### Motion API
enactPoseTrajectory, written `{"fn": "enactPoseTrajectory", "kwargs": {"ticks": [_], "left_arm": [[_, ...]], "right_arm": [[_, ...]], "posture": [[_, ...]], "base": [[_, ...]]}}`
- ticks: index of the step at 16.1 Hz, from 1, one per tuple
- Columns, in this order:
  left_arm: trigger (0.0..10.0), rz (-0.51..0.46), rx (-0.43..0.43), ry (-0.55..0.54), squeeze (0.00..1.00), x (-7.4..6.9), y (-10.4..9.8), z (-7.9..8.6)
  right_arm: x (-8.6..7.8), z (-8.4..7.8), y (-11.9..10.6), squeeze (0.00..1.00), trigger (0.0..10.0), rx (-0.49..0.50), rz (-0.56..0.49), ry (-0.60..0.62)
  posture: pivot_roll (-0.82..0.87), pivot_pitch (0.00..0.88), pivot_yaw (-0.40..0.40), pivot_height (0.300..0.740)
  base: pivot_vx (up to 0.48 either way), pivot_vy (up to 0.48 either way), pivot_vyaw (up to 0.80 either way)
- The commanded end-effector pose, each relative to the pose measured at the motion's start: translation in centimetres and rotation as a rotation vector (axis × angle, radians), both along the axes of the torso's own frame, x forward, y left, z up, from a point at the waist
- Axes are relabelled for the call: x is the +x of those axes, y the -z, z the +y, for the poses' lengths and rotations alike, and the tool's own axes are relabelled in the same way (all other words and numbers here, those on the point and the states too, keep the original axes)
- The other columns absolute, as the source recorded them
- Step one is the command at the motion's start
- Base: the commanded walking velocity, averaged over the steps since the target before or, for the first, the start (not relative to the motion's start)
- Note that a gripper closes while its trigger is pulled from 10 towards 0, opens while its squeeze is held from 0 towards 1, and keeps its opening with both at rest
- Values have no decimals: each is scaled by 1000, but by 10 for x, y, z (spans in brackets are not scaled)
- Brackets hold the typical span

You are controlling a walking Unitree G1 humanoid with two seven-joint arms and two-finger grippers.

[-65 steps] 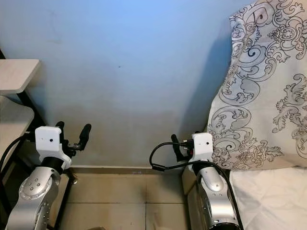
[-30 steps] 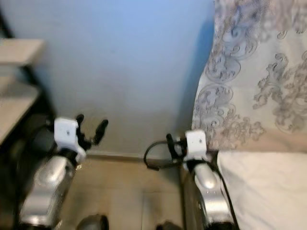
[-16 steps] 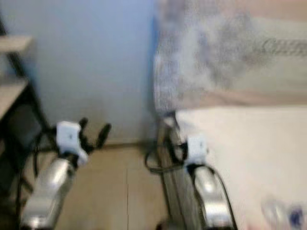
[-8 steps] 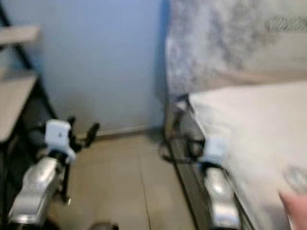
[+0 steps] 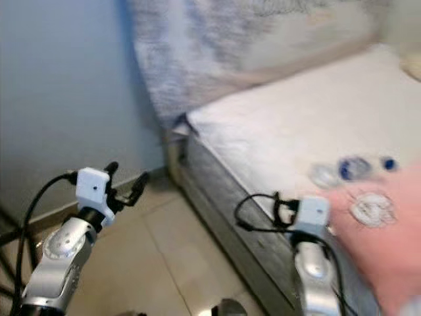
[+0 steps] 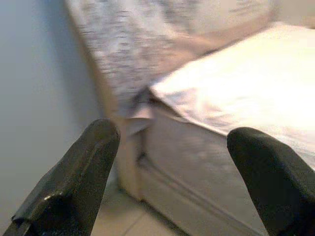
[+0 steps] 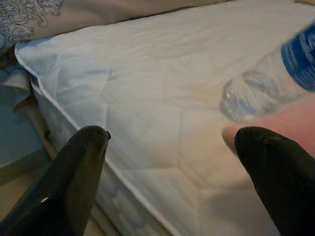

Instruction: Clean up the room

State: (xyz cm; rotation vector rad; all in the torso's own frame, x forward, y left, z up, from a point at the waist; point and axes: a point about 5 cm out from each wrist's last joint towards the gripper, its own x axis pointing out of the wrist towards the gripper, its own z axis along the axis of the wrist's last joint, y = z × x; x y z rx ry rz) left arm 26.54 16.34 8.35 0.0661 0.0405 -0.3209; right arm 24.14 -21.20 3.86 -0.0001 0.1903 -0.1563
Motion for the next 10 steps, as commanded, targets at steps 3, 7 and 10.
{"fn": "enactPoseTrajectory", "kwargs": {"ticks": [3, 7, 10], "left_arm": [[10000, -4, -65, 6, 0, 2, -3, 2], [10000, -28, -50, 70, 0, 7, -9, -4], [10000, -21, -72, 85, 0, 12, -11, -6]], "right_arm": [[9, 4, -10, 0, 10000, -12, -46, -42], [13, 11, -9, 0, 10000, -1, -44, -71], [13, 20, -9, 0, 10000, 10, -45, -87]], "posture": [[-65, 0, 0, 695], [-63, 0, 2, 695], [-68, 0, 12, 695]], "base": [[0, 34, -631], [0, 478, -634], [0, 480, -642]]}}
